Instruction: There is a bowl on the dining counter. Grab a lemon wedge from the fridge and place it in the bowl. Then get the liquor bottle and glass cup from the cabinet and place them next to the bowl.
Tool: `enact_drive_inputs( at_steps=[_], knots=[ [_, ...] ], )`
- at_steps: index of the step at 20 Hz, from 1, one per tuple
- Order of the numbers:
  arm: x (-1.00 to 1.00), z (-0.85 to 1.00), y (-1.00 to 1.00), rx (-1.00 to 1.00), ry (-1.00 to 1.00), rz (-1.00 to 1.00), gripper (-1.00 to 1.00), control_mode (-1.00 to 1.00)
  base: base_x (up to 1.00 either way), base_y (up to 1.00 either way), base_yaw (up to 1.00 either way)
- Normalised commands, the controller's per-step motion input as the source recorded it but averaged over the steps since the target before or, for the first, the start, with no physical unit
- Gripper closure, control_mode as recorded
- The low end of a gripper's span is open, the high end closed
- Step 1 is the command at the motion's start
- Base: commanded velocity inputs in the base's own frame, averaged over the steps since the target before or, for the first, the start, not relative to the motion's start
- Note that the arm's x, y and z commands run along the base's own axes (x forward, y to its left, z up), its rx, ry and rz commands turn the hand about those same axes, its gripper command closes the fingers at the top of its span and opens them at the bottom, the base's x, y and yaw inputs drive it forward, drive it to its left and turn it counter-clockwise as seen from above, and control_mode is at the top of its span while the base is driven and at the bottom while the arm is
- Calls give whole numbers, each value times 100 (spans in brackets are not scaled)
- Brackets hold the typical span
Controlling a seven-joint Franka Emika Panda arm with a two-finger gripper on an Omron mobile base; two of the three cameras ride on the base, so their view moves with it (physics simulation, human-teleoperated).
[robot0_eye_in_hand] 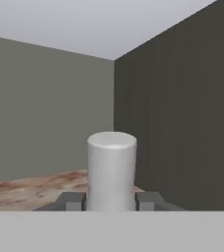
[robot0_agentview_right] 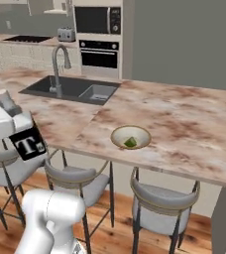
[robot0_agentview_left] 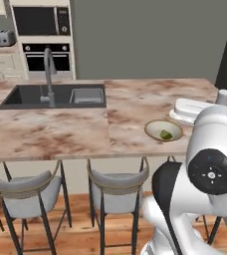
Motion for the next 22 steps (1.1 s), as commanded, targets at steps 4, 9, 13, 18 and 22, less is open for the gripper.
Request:
enact_drive_inputs(
  at_steps=[4, 9, 13, 18, 22],
  knots=[
    [0, 0, 0, 0, 0, 0, 100, 100, 37, -55, -8],
    [0, 0, 0, 0, 0, 0, 100, 100, 64, -47, -19],
    [0, 0, 0, 0, 0, 0, 100, 100, 78, -49, -23],
    [0, 0, 0, 0, 0, 0, 100, 100, 76, -36, -19],
    [18, -10, -4, 0, 5, 1, 100, -100, 3, 0, -3]
  ],
)
